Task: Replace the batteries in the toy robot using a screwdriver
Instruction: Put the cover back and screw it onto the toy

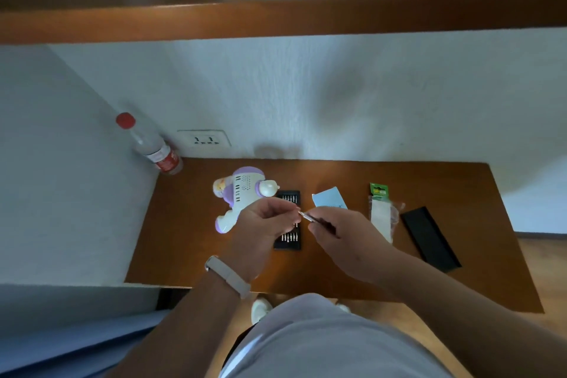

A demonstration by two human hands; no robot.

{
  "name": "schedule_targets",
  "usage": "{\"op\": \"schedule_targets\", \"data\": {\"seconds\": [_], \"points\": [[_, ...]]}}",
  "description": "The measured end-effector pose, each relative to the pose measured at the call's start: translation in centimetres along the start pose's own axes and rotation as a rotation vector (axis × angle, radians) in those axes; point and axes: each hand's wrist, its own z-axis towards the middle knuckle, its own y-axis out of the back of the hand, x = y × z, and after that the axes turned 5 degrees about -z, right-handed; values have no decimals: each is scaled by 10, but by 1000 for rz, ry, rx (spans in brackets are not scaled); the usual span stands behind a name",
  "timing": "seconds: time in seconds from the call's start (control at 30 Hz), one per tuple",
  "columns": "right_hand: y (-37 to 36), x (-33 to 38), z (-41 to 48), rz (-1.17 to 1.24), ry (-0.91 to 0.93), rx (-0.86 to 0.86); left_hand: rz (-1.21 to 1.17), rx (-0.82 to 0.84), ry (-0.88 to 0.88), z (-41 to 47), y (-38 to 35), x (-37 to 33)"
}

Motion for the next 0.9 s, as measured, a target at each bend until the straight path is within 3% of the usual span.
{"op": "schedule_targets", "data": {"seconds": [0.2, 0.67, 0.9], "points": [[2, 21, 8, -33, 38, 10, -196, 25, 3, -6, 14, -11], [-6, 44, 11, -137, 39, 54, -224, 3, -7, -12, 29, -14], [-8, 50, 14, 161, -141, 67, -113, -4, -89, -9, 32, -8]]}}
